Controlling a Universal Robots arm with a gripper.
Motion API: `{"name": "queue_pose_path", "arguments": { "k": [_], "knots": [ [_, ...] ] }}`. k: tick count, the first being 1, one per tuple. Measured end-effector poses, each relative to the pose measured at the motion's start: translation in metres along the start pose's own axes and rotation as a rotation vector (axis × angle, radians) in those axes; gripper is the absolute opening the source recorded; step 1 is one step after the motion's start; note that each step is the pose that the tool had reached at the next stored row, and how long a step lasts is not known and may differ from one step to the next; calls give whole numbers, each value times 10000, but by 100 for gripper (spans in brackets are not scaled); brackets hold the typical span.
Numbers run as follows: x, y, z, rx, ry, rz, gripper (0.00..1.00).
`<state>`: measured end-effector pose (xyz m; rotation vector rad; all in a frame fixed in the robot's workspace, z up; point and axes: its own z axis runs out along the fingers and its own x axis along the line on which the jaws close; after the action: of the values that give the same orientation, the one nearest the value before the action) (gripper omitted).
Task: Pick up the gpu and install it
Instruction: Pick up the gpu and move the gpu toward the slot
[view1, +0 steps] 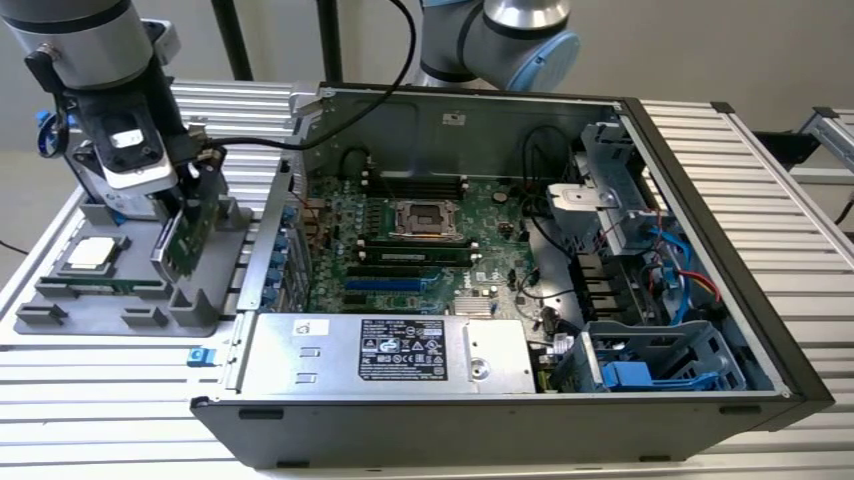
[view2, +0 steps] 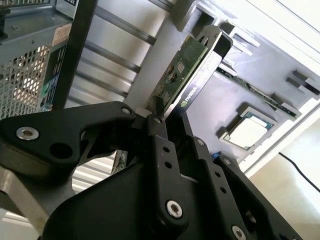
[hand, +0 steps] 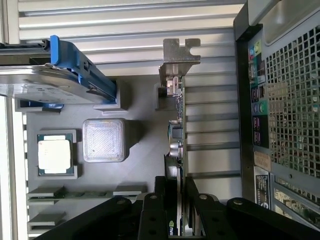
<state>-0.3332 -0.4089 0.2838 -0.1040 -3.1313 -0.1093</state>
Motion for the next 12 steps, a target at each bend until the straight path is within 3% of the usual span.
{"name": "queue_pose_path", "arguments": {
  "k": [12],
  "knots": [
    [1, 3, -39, 1, 1, 0, 0]
  ]
}}
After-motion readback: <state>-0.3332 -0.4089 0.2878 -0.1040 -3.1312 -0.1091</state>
